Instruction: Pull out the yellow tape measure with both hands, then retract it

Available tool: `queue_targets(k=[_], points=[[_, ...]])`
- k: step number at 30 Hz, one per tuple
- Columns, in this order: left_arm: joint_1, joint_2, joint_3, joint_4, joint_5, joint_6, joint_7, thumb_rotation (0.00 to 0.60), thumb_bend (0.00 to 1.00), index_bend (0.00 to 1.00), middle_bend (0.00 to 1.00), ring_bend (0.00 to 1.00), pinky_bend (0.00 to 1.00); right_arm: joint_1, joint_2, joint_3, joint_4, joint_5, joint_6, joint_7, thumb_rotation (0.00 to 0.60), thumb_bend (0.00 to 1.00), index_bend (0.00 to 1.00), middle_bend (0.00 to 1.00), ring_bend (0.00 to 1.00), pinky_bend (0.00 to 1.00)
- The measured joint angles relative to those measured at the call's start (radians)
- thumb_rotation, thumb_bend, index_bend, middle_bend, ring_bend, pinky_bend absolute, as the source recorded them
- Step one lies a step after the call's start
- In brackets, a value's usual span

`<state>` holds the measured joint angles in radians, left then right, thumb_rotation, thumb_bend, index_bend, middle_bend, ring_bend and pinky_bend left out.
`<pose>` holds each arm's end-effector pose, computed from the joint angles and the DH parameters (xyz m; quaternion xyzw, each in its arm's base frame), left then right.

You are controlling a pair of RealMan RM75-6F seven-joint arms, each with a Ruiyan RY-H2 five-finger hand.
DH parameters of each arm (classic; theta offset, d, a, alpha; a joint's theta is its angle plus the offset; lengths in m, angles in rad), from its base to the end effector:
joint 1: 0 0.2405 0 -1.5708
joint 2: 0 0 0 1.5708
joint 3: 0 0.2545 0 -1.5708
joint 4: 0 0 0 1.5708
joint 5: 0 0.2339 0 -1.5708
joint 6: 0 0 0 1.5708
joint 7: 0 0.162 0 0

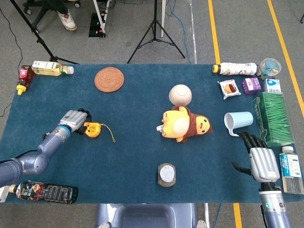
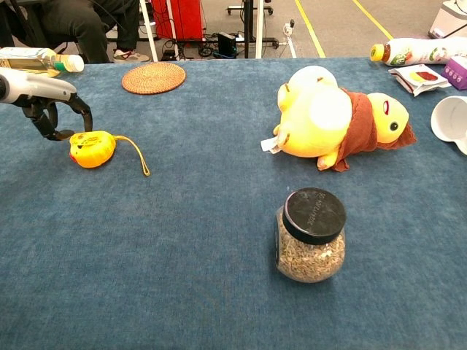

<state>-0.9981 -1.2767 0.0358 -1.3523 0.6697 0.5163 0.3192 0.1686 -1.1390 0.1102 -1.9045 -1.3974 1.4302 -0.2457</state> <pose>-0.2304 0.4255 0.0169 -0.7670 -0.4481 -0.1379 0.4381 -0.2410 -0.2284 0.1115 0.5878 -0.4083 0.4154 0.5615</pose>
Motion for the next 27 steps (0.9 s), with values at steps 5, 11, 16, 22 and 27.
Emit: queue_targets(k=[5,11,16,22,27], points=[[0.009,0.063,0.041,-0.109,-0.001,0.035,0.017,0.6,0.53,0.31,0.18,0.07,0.28,0.002,0.0,-0.001,0.002,-0.009,-0.002,0.008,0.6,0.2,0.14,0.17,0.19,0.22],[0.035,0.131,0.063,-0.225,0.021,0.118,0.023,0.6,0.46,0.31,0.18,0.05,0.27,0.001,0.001,-0.004,0.009,-0.021,-0.001,0.023,0.6,0.2,0.14,0.17,0.19,0.22],[0.07,0.116,0.063,-0.224,0.091,0.272,0.061,0.6,0.24,0.16,0.06,0.0,0.2,-0.005,0.0,-0.007,0.017,-0.026,0.006,0.039,0.6,0.2,0.14,0.17,0.19,0.23],[0.113,0.028,0.054,-0.162,0.139,0.421,0.189,0.6,0.15,0.05,0.0,0.0,0.17,-0.011,0.001,-0.009,0.024,-0.031,0.013,0.049,0.6,0.2,0.14,0.17,0.19,0.23],[0.127,-0.043,0.037,-0.091,0.14,0.424,0.228,0.6,0.14,0.04,0.0,0.0,0.16,-0.015,0.004,-0.009,0.028,-0.03,0.016,0.058,0.6,0.2,0.14,0.17,0.19,0.23]])
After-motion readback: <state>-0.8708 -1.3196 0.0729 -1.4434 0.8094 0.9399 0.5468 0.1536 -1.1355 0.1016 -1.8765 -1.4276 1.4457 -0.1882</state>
